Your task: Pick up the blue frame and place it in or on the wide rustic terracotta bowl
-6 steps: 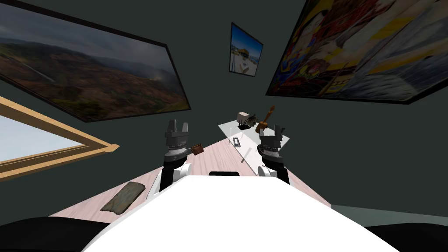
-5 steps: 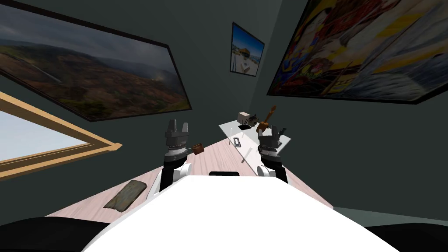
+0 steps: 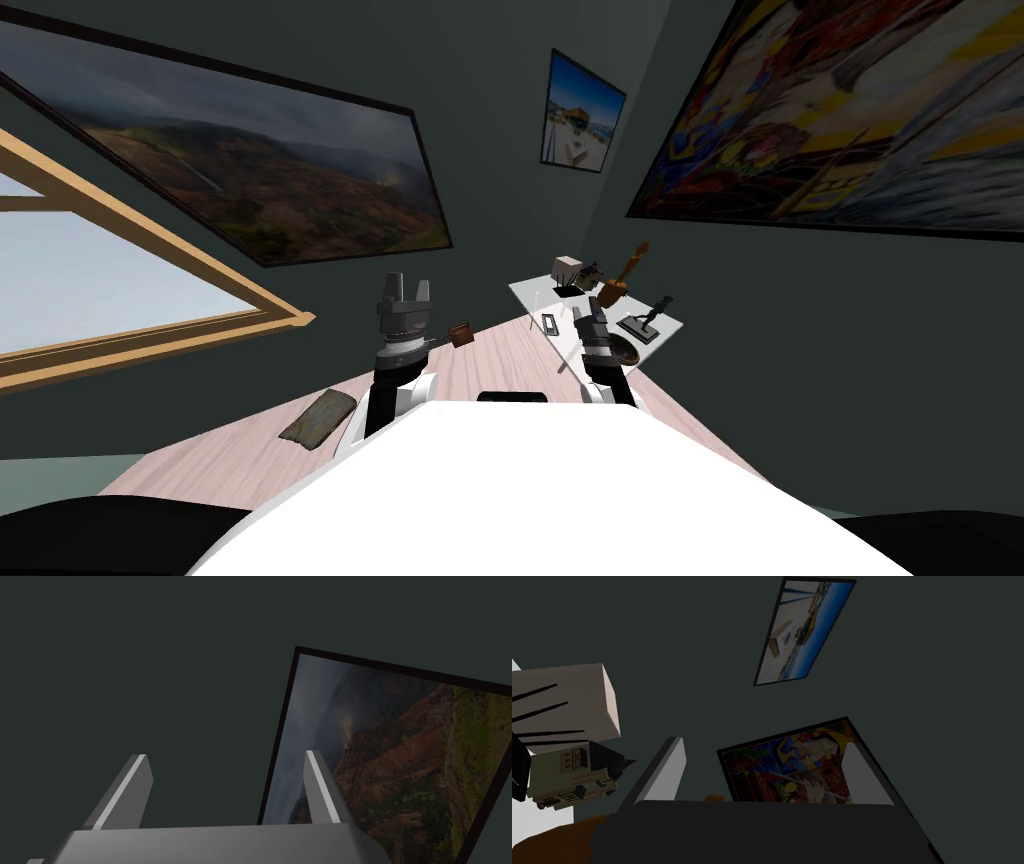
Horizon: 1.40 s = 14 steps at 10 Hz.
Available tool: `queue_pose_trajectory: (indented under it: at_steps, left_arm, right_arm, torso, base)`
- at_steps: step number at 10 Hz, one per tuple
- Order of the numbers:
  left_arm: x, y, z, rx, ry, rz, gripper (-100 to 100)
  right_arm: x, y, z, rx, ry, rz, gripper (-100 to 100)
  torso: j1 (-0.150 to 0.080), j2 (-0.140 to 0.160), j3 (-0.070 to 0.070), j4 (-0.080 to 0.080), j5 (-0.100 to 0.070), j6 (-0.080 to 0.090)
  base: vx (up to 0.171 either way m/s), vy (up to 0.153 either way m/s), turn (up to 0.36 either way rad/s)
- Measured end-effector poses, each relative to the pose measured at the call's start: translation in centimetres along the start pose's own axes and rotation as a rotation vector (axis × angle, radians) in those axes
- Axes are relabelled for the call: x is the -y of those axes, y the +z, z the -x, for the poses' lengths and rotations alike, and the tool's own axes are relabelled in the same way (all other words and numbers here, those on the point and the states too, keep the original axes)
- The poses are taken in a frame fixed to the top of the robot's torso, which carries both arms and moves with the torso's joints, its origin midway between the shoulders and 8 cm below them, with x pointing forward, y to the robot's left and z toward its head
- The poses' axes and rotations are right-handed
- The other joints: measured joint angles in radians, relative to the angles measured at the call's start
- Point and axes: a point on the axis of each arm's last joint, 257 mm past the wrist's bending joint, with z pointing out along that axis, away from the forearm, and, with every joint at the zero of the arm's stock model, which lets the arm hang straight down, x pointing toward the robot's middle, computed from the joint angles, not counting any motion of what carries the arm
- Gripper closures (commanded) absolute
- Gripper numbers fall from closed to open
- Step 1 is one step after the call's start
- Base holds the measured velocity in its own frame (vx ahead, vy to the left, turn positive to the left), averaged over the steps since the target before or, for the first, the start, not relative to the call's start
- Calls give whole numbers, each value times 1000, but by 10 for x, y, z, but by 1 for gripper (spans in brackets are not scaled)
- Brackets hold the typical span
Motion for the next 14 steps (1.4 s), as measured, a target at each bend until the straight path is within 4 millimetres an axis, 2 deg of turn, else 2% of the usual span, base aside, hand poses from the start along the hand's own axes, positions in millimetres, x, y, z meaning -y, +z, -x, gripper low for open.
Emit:
queue_pose_trajectory:
  at_steps: [3, 4, 5, 7, 8, 9, 12, 14]
  left_arm:
    - [0, 0, 0, 0, 0, 0, 0]
    - [0, 0, 0, 0, 0, 0, 0]
    - [0, 0, 0, 0, 0, 0, 0]
    - [0, 0, 0, 0, 0, 0, 0]
    - [0, 0, 0, 0, 0, 0, 0]
    - [0, 0, 0, 0, 0, 0, 0]
    - [0, 0, 0, 0, 0, 0, 0]
    - [0, 0, 0, 0, 0, 0, 0]
  right_arm:
    - [49, -9, -15, -42, -33, -139, -100]
    - [71, -13, -20, -58, -45, -189, -100]
    - [99, -27, -26, -82, -64, -256, -100]
    - [113, -35, -32, -97, -76, -313, -100]
    - [132, -41, -35, -113, -91, -359, -100]
    - [141, -46, -39, -122, -98, -393, -100]
    - [189, -76, -57, -176, -146, -531, -100]
    - [222, -105, -68, -215, -179, -624, -100]
  torso:
    - [0, 0, 0, 0, 0, 0]
    - [0, 0, 0, 0, 0, 0]
    - [1, 1, 0, 0, 0, 0]
    - [-1, -1, 0, 0, 0, 0]
    - [-1, -1, -1, 0, 0, 0]
    - [-1, -1, -1, 0, 0, 0]
    - [-1, -1, 0, 0, 0, 0]
    - [-1, -1, 0, 0, 0, 0]
  base:
    - [-49, 40, 136]
    - [-67, 46, 263]
    - [-49, 33, 70]
    - [-25, 20, 65]
    - [-29, 17, 97]
    - [-35, 29, 129]
    - [-33, 25, 119]
    - [-29, 28, 136]
